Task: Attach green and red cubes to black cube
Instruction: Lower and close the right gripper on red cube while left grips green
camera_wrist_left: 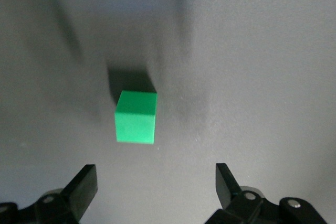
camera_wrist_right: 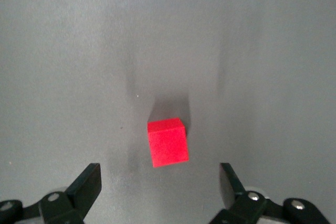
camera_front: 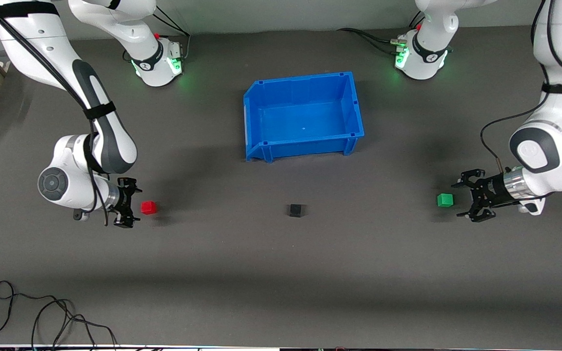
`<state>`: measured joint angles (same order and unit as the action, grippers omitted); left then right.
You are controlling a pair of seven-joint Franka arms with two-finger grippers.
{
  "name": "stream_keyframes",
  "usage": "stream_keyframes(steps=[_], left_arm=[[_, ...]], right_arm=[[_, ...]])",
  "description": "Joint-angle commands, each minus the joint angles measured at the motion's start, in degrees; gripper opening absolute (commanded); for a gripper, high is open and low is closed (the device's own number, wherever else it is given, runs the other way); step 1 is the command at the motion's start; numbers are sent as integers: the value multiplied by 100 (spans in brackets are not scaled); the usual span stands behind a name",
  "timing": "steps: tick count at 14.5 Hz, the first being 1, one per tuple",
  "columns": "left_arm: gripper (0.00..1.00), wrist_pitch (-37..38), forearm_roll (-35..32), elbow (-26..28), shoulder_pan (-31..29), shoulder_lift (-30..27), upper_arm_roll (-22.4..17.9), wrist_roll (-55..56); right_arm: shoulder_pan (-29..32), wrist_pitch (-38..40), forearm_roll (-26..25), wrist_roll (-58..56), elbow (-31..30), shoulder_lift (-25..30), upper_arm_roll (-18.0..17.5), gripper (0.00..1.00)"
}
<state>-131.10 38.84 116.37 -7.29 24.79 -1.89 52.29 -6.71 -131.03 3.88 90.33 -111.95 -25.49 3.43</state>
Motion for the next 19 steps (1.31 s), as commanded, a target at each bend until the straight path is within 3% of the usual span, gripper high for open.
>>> stream_keyframes(steps=[1, 7, 11, 15, 16, 18, 19], left_arm=[[100, -319, 177, 298, 44, -36, -31, -385], [100, -689, 212, 518, 52, 140, 40, -676], [98, -751, 212, 580, 44, 184, 40, -685], [39, -733, 212, 580, 0, 184, 40, -799], [32, -725, 212, 571, -9, 184, 40, -790], [32, -619, 212, 457, -27, 131, 31, -712], [32, -549, 212, 370, -18, 122, 39, -624]], right_arm=[[-128, -221, 17, -59, -47, -210, 26, 99], [-76, -204, -89, -244, -196, -272, 26, 99], [-111, -221, -133, -253, -257, -386, 26, 75], [-102, -353, -554, -262, -257, -395, 26, 50], [-102, -353, -564, -270, -257, -395, 26, 48], [-93, -353, -564, -262, -257, -386, 26, 35], [-102, -353, -564, -262, -257, -378, 26, 34]])
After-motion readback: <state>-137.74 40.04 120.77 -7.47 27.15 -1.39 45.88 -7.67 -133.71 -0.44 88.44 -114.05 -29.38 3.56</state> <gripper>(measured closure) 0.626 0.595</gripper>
